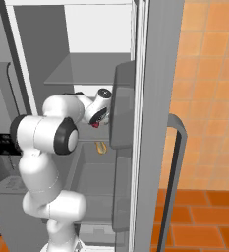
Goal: Take the strawberry from the fridge and place it on top of the pancake, located on the dining counter.
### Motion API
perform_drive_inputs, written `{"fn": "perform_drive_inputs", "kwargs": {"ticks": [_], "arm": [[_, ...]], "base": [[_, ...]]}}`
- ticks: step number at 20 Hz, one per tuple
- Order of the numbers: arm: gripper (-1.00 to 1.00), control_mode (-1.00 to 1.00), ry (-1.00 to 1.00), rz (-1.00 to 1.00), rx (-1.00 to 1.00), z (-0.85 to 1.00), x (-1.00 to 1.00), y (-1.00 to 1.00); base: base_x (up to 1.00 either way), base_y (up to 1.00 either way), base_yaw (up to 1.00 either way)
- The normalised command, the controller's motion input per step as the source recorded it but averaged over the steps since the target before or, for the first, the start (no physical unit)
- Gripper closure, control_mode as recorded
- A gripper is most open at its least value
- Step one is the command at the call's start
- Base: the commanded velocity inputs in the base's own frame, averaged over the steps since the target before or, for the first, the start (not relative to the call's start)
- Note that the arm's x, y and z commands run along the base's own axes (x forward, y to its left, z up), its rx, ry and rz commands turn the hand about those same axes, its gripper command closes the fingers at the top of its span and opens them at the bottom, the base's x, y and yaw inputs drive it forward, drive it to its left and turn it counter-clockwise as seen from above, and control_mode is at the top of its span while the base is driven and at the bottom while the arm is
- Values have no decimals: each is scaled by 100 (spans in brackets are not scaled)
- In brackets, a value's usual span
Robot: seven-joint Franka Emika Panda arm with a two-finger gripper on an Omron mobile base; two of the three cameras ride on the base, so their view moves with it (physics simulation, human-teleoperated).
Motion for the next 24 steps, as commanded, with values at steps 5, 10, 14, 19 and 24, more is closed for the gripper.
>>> {"fn": "perform_drive_inputs", "kwargs": {"ticks": [5,10,14,19,24], "arm": [[-100,-100,0,0,0,-21,3,3],[-100,-100,0,0,0,-21,0,19],[-100,-100,0,0,0,-8,0,19],[-100,-100,0,0,0,-15,0,25],[100,-100,0,0,0,-13,0,17]], "base": [[0,0,0],[0,0,0],[0,0,0],[0,0,0],[0,0,0]]}}
